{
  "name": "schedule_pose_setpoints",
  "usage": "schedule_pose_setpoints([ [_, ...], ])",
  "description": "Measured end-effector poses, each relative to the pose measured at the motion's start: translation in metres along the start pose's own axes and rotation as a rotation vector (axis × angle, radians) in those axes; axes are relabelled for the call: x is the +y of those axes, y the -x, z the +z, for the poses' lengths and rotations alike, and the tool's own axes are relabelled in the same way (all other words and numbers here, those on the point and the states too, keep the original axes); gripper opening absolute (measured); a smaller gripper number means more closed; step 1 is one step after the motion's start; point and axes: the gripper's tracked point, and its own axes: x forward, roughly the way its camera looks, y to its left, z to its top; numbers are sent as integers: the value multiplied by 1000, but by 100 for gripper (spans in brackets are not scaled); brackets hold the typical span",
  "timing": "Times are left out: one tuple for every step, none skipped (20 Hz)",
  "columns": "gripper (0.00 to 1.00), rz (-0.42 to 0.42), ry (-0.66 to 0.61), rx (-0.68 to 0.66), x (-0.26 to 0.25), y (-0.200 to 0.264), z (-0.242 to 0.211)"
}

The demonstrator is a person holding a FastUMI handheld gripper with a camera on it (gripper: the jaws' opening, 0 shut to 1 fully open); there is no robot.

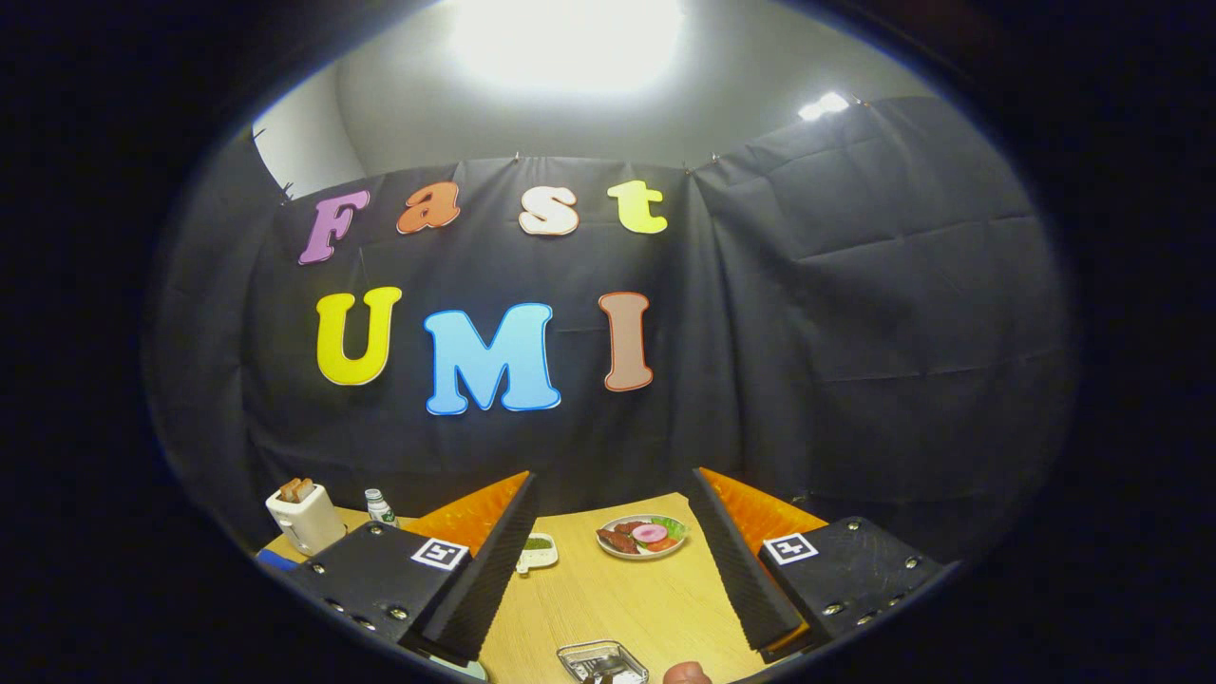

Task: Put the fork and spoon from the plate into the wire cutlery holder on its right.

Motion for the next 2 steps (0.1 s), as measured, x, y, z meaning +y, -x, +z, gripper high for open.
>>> schedule_pose_setpoints([
  [97, -1, -7, -5, 0, -2, 2],
  [97, -3, -10, -10, -1, -3, 2],
])
